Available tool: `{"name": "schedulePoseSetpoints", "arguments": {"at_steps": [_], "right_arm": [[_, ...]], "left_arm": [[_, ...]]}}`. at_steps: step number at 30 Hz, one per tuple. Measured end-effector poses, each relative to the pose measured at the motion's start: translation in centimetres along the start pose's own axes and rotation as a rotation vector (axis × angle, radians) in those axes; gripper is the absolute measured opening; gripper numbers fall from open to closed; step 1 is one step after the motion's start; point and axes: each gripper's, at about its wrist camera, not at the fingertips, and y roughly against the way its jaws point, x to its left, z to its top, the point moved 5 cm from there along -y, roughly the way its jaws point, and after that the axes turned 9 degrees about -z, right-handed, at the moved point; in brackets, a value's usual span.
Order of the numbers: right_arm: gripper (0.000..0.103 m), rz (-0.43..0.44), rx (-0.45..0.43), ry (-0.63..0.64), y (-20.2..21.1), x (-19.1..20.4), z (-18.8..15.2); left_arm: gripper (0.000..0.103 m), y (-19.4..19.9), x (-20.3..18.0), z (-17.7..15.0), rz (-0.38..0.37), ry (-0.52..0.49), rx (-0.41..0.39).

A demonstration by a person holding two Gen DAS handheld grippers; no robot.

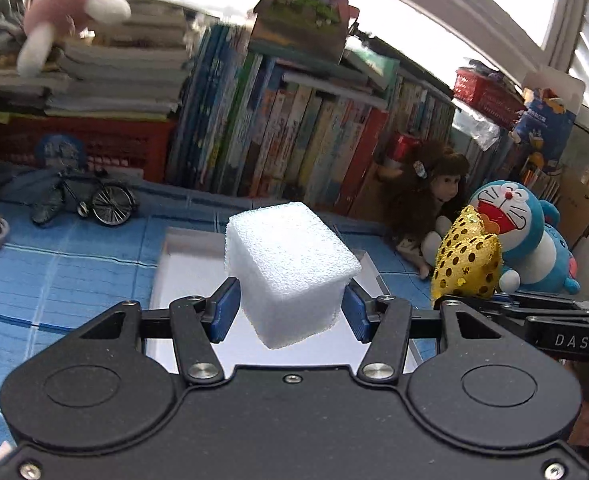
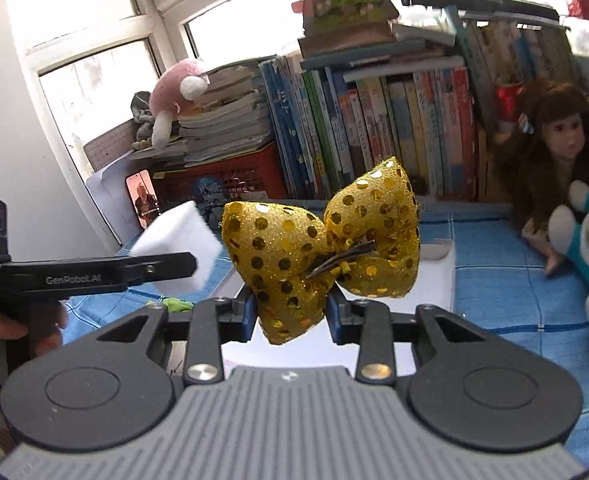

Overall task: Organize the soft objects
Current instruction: 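Carry the foam block and gold bow with both tools into the white box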

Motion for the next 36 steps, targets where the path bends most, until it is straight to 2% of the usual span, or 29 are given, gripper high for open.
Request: {"name": "schedulePoseSetpoints", "arguments": {"at_steps": [5, 10, 19, 26, 30, 36], "right_arm": [[0.039, 0.012, 0.060, -0.027, -2.6, -0.4, 0.6], [0.039, 0.018, 0.135, -0.028, -5.8, -0.8, 0.7], [0.040, -0.053, 0.321, 0.058, -11.5, -0.4, -0.8], [0.041, -0.090, 0.432, 0.219, -13.8, 0.3, -2.7], [0.043, -0.095, 0.458, 0.311, -14.3, 1.2, -3.3], [0.046, -0.103, 0.486, 0.369, -15.0, 1.9, -3.8]], "left_arm": [[0.053, -3.3, 1.4, 1.0, -0.016, 0.042, 0.071], [0.053, -6.4, 2.6, 0.7, -0.006, 0.038, 0.135], [0.053, -10.9, 4.7, -0.3, 0.014, 0.092, 0.236], [0.053, -13.5, 6.1, -0.3, 0.011, 0.142, 0.327], [0.053, -14.5, 6.2, -0.3, 0.007, 0.142, 0.363], [0.053, -15.7, 5.6, -0.8, 0.011, 0.119, 0.409]]}}
